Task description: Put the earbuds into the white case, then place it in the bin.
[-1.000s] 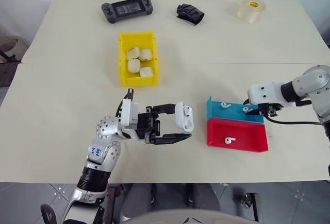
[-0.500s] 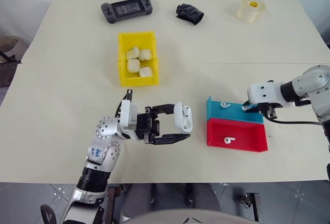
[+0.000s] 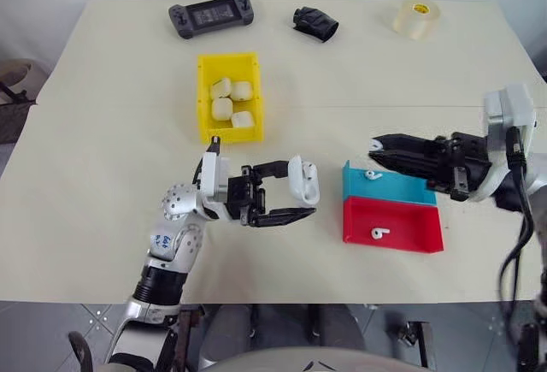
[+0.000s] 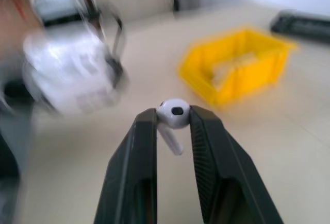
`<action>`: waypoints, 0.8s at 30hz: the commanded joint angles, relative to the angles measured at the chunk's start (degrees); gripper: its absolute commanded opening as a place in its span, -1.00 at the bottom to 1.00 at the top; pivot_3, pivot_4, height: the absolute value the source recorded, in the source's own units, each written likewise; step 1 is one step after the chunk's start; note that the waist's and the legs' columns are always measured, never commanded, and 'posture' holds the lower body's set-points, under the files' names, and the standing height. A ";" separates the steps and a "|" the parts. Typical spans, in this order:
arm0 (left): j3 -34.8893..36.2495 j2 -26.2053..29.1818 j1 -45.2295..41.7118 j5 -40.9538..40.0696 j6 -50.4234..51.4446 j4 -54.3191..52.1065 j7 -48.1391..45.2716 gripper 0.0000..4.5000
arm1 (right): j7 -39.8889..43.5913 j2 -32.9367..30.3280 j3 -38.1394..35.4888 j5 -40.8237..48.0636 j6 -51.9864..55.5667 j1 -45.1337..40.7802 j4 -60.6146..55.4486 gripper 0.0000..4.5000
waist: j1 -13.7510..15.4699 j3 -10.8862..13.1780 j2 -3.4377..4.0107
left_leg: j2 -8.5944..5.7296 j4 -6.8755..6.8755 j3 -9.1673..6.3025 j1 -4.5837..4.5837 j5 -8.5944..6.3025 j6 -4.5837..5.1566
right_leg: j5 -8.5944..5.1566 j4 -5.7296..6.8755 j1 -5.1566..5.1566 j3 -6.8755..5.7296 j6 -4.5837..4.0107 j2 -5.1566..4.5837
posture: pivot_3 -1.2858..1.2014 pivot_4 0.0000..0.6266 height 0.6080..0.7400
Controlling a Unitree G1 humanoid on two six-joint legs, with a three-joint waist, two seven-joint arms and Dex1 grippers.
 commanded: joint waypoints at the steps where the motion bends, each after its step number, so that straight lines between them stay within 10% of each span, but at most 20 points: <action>1: 0.10 -1.31 -1.89 -0.02 -1.07 1.46 -0.12 0.23 | -15.60 5.85 -1.59 14.63 1.90 1.94 -8.47 -0.72 | -0.01 0.00 0.00 | -0.01 0.00 0.00 0.01 0.00 0.00 | 0.00 0.01 0.00 0.00 0.00 0.00 | 0.03 -0.52 1.00; 7: 0.25 -3.23 -3.75 0.39 -0.59 3.18 1.92 0.23 | -29.38 14.78 2.80 22.02 -1.29 4.71 -12.64 -0.72 | 0.01 -0.02 -0.03 | -0.14 -0.01 0.01 0.00 0.00 0.00 | 0.00 0.07 -0.04 0.02 0.00 0.02 | 0.03 -0.52 1.00; 24: 0.25 -2.63 -3.88 0.68 -0.46 2.75 2.12 0.23 | -30.02 12.43 10.74 22.44 -2.01 9.56 -14.82 -0.72 | -0.11 -0.02 -0.02 | -0.15 -0.02 0.04 0.01 0.00 0.02 | 0.01 0.13 -0.09 0.09 0.01 0.05 | 0.03 -0.52 1.00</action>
